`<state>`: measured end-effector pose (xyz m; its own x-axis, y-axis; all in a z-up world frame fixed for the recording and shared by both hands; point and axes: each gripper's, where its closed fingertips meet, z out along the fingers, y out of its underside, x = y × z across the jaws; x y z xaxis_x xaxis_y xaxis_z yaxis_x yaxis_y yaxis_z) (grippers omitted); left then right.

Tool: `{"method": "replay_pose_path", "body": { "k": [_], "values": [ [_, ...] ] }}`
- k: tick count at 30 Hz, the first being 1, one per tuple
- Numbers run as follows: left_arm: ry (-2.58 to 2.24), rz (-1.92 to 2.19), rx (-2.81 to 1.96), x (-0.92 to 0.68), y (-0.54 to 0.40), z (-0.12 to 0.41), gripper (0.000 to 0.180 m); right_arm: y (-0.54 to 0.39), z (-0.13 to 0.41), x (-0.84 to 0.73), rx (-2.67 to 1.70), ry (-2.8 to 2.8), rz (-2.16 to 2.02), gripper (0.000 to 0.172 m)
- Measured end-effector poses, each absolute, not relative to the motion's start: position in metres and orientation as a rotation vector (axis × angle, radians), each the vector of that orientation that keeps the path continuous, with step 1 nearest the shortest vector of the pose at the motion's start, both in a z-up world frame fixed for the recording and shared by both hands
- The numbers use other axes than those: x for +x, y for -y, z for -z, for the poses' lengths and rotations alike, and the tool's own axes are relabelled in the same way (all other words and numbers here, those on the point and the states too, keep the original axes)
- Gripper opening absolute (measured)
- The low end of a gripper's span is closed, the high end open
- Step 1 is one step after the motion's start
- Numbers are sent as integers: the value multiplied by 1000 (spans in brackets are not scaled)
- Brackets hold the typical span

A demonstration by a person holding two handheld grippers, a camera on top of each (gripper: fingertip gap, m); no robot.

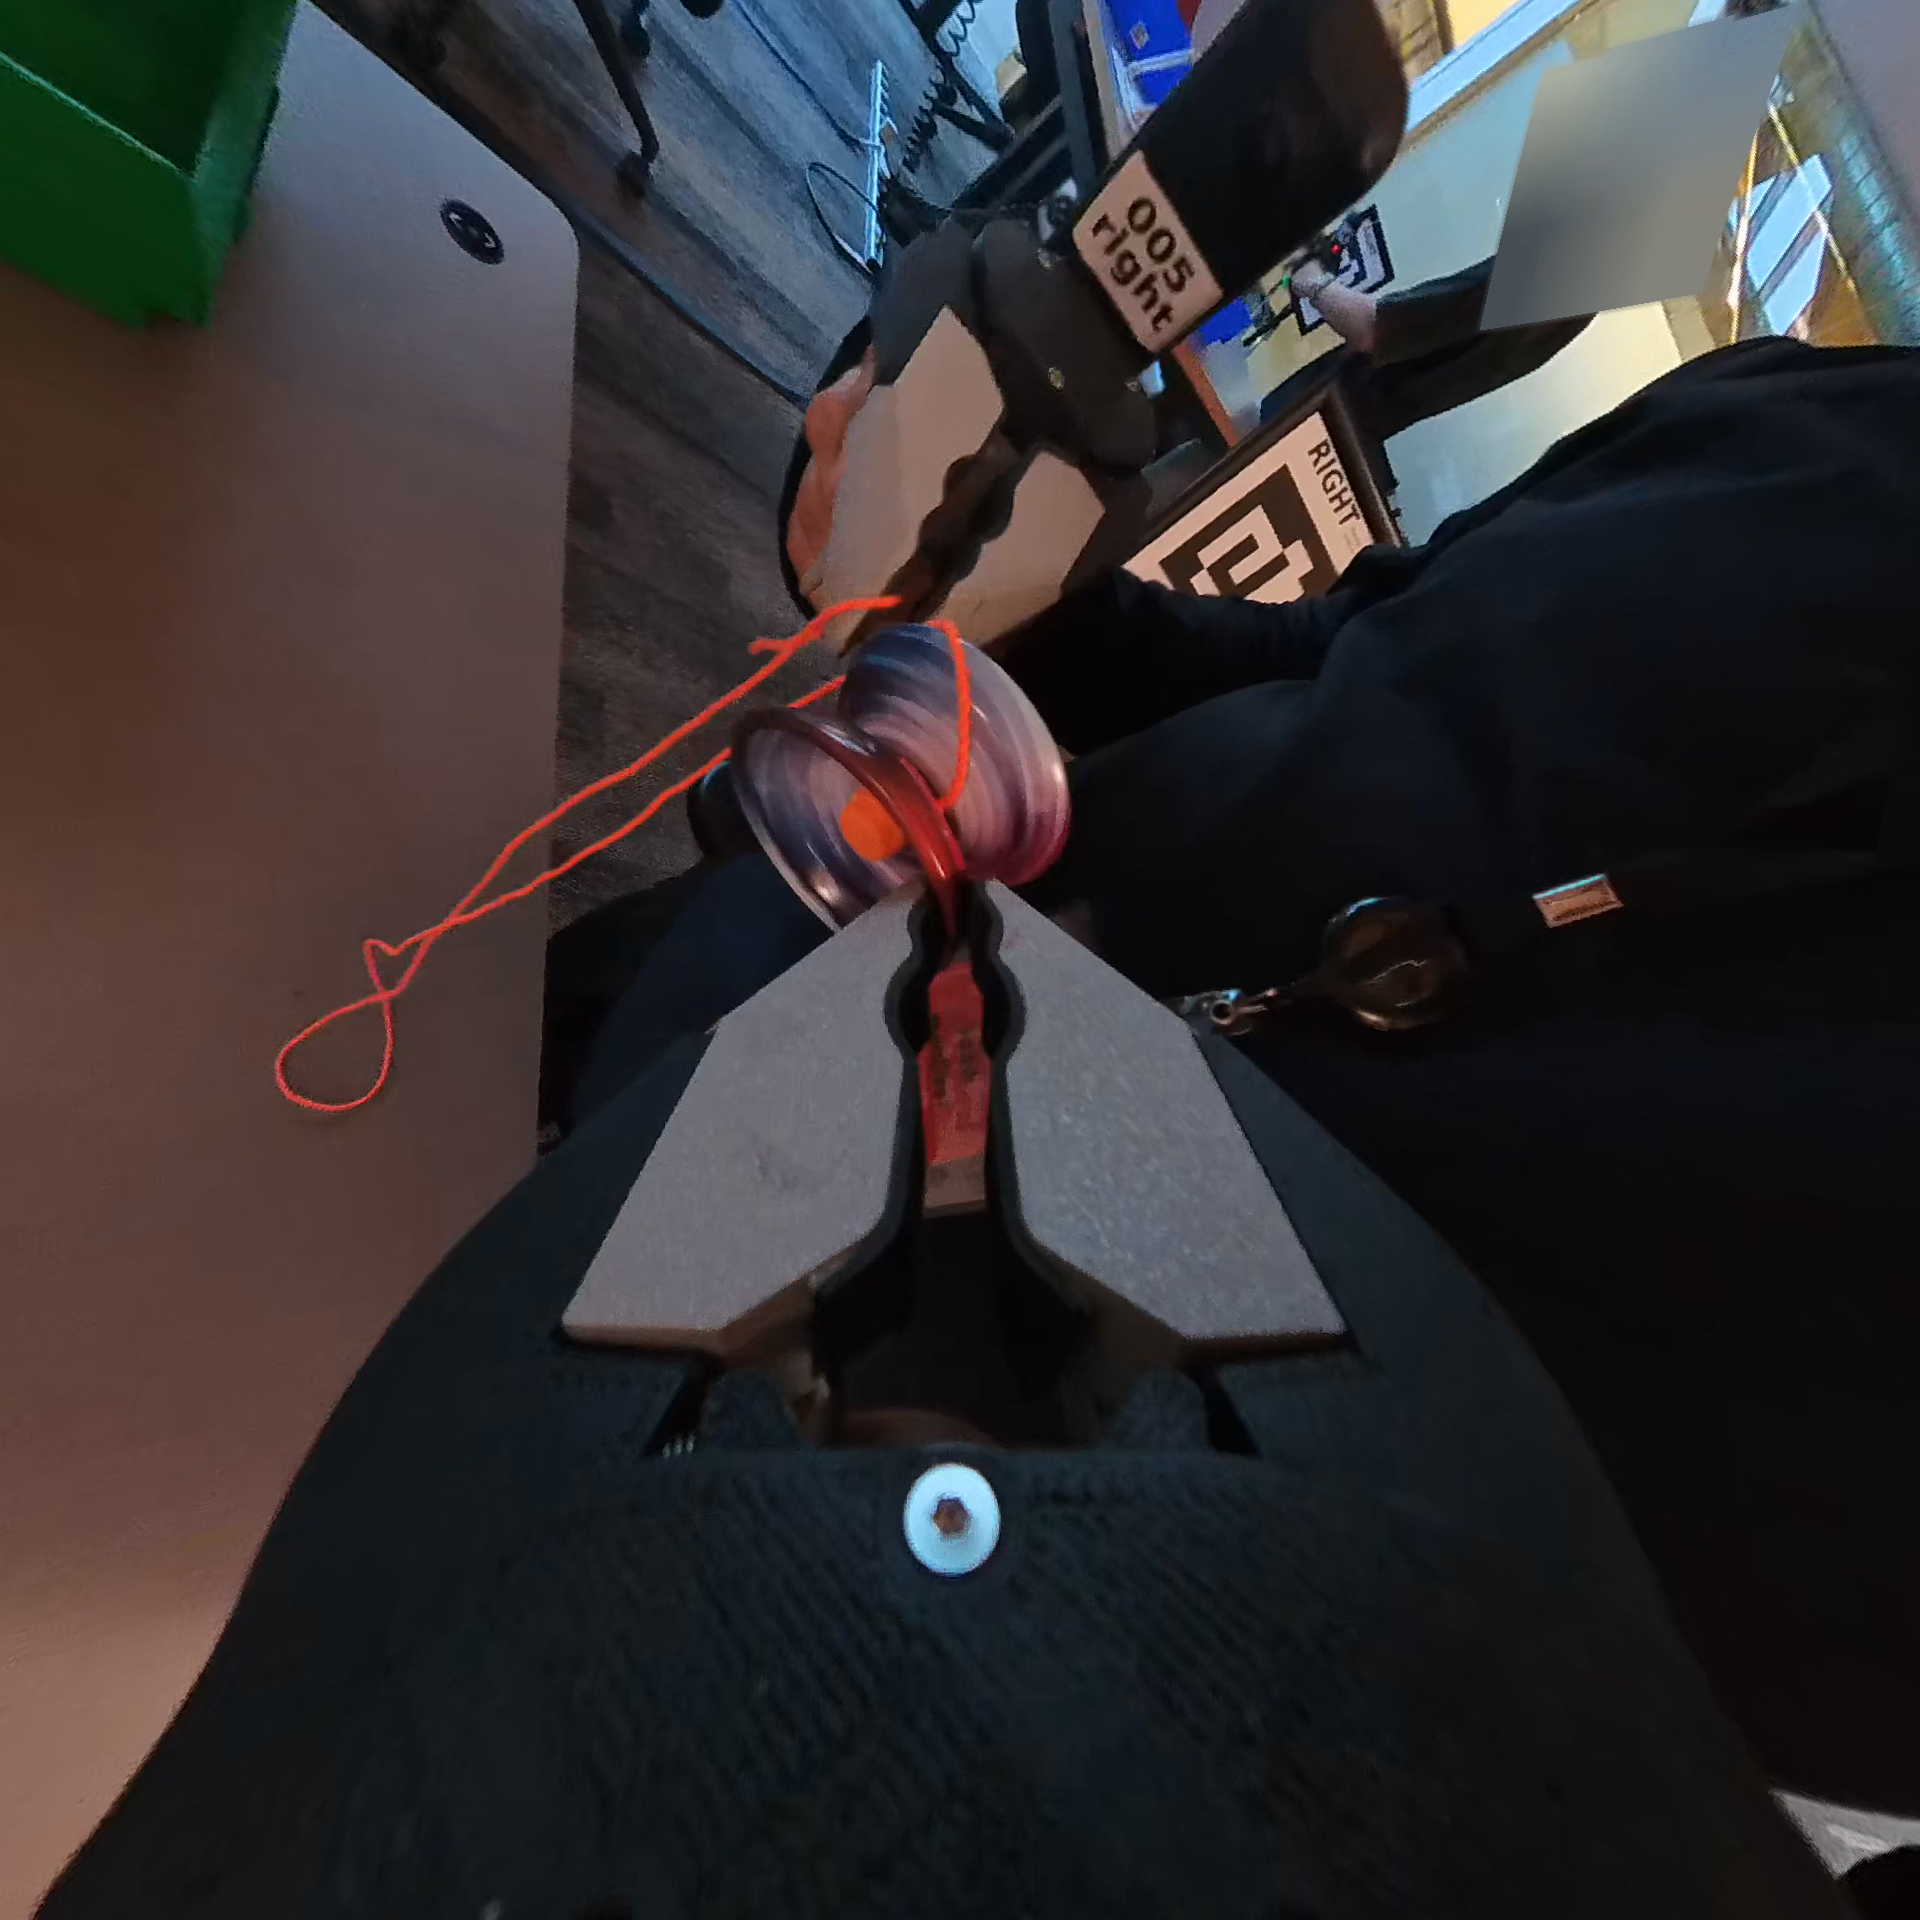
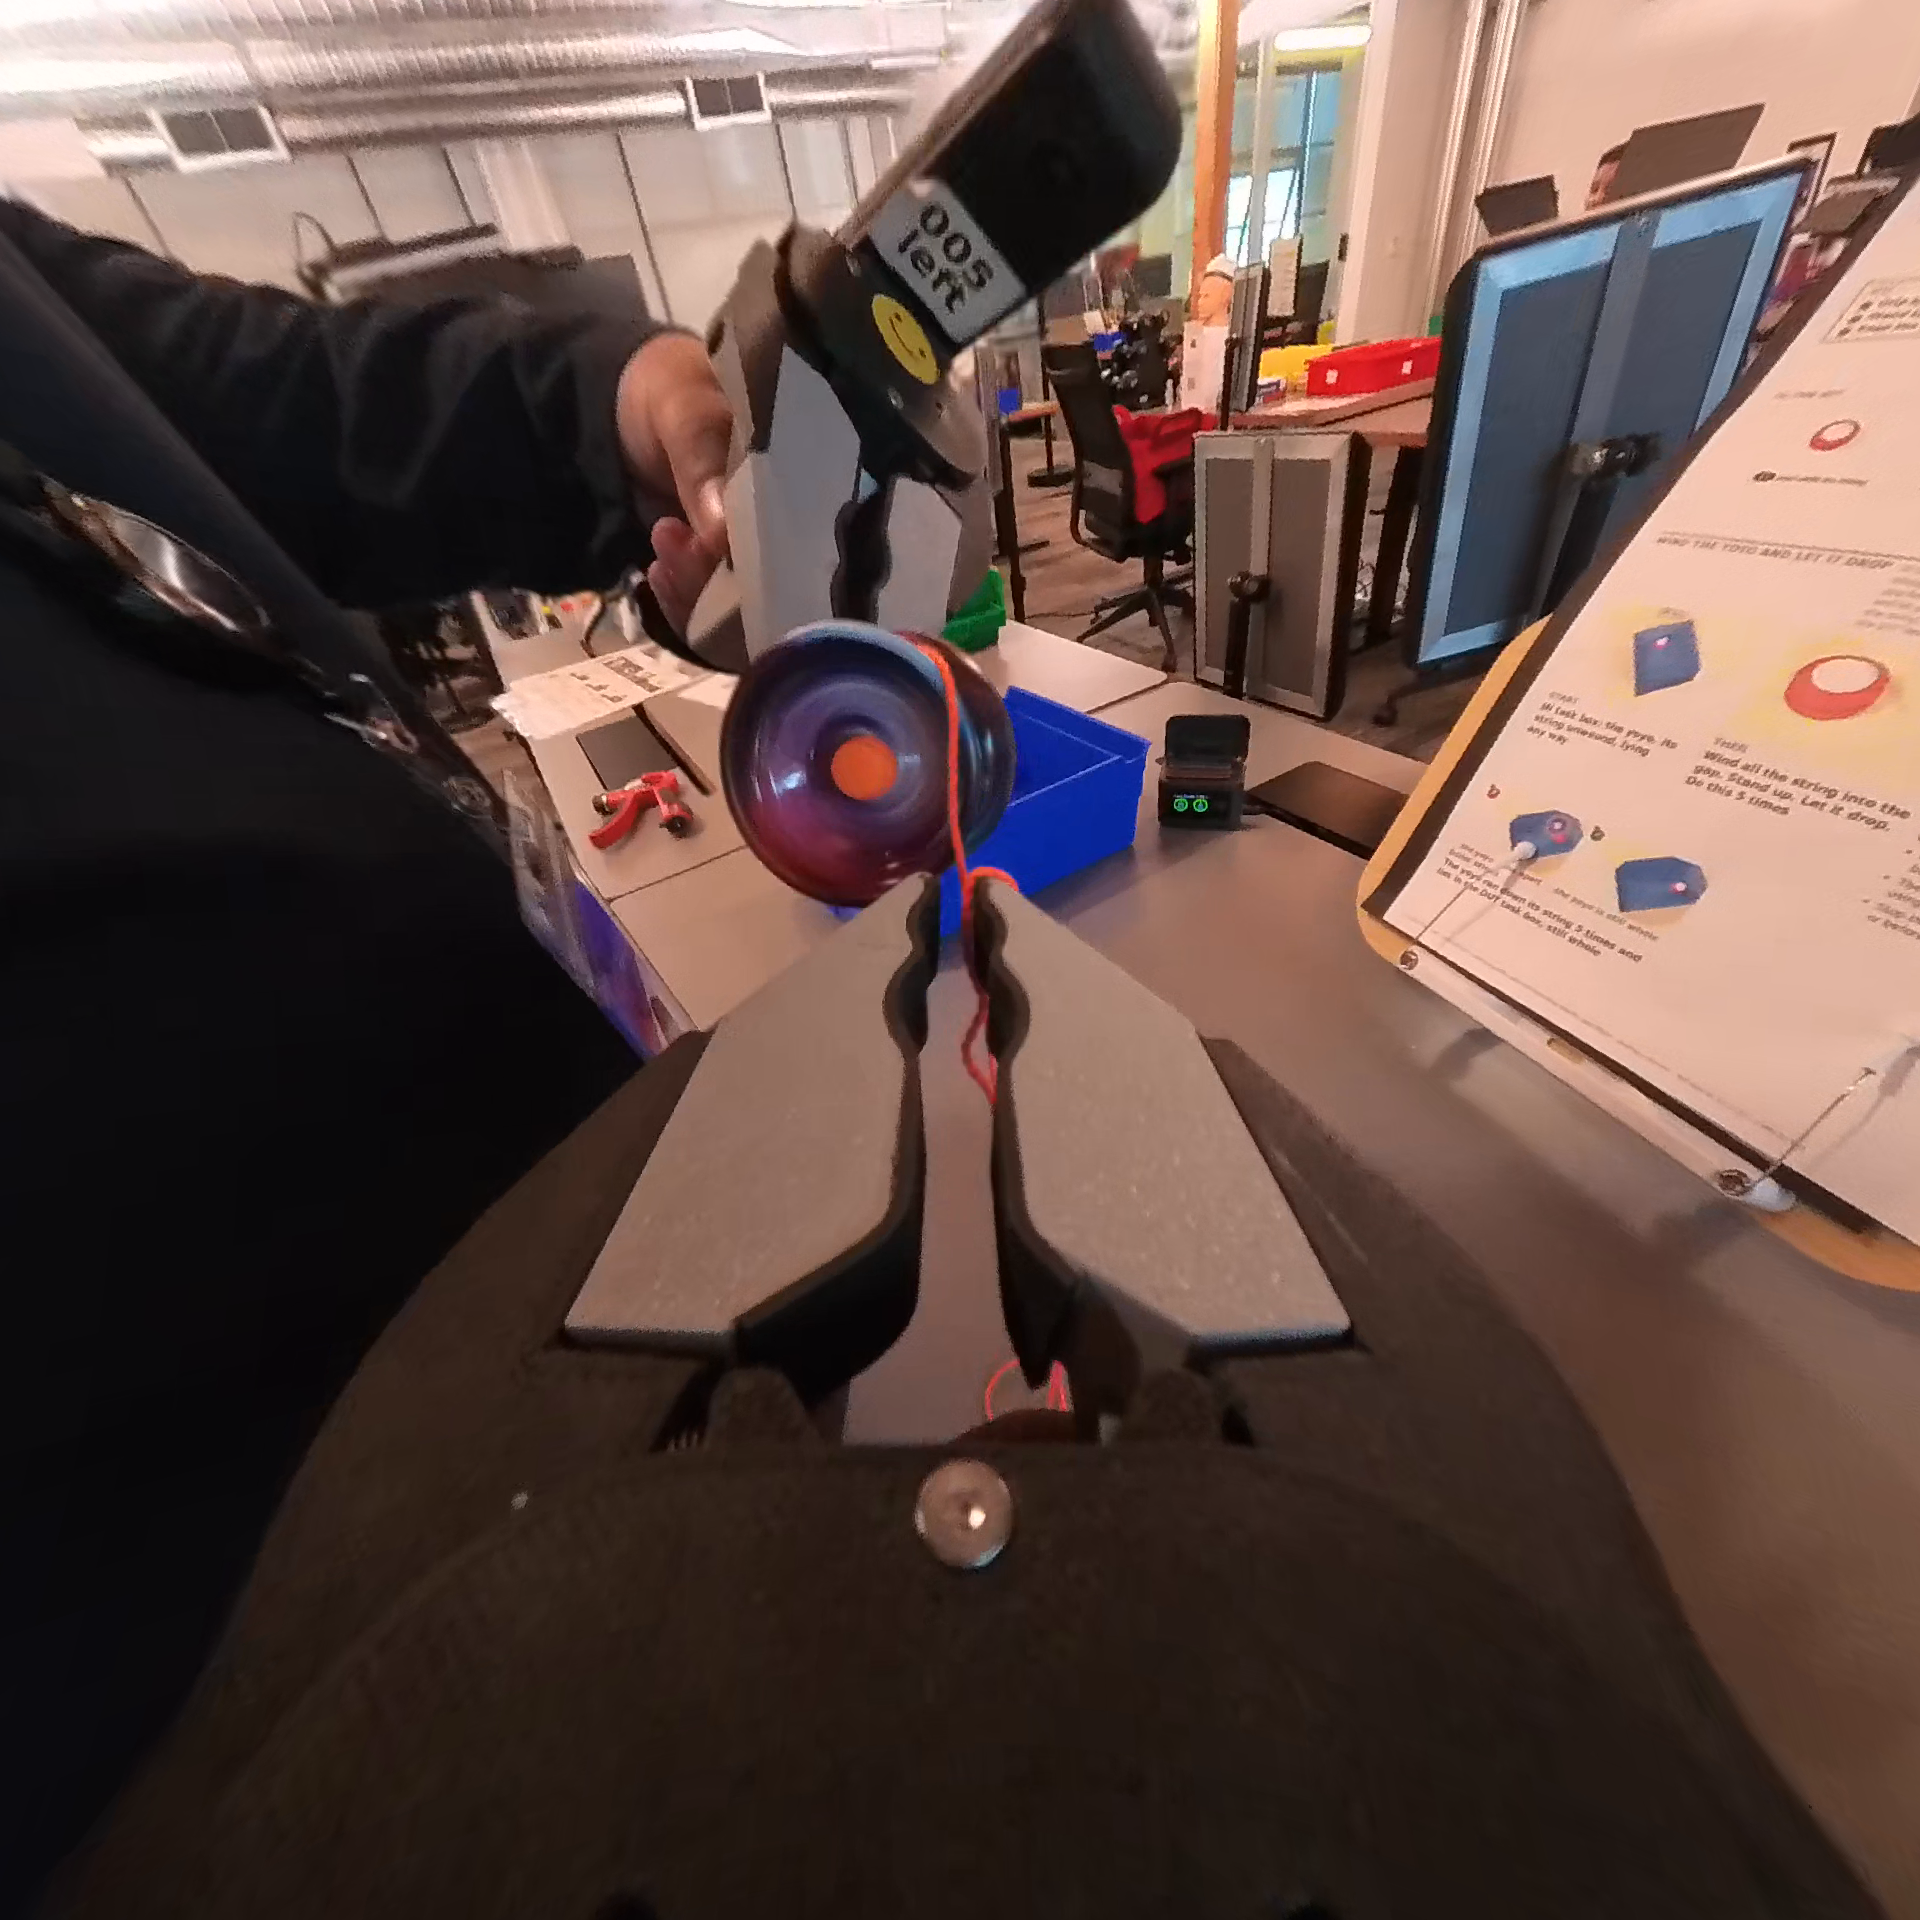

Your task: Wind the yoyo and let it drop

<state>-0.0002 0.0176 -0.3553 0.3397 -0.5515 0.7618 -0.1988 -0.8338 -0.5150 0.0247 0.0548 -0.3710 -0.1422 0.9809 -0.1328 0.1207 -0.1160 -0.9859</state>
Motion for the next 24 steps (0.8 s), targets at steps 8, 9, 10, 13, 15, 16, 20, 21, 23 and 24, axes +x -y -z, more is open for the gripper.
{"method": "replay_pose_path", "body": {
  "k": [8, 9, 10, 13, 15, 16, 20, 21, 23, 24],
  "values": [
    [-691, 1492, -2266, 7, -12, 351, 2, -53, 381, 21, -1332, 1356, -1314, 0],
    [-689, 1490, -2266, 7, -12, 351, 2, -53, 380, 21, -1329, 1355, -1320, 0],
    [-687, 1489, -2266, 7, -12, 351, 2, -53, 380, 21, -1324, 1358, -1319, 0],
    [-686, 1486, -2263, 8, -12, 351, 1, -52, 379, 21, -1317, 1367, -1313, 0],
    [-689, 1489, -2256, 9, -11, 350, 1, -52, 380, 20, -1320, 1366, -1312, 0],
    [-688, 1489, -2255, 9, -11, 350, 1, -52, 380, 20, -1322, 1366, -1310, 0],
    [-677, 1491, -2258, 8, -12, 352, 2, -51, 380, 22, -1315, 1377, -1304, 0],
    [-676, 1489, -2262, 7, -12, 353, 2, -51, 380, 22, -1316, 1382, -1301, 0],
    [-684, 1480, -2279, 5, -10, 358, 2, -56, 378, 23, -1324, 1374, -1288, 0],
    [-694, 1479, -2287, 5, -9, 360, 2, -59, 376, 24, -1326, 1367, -1284, 0]
  ]
}}
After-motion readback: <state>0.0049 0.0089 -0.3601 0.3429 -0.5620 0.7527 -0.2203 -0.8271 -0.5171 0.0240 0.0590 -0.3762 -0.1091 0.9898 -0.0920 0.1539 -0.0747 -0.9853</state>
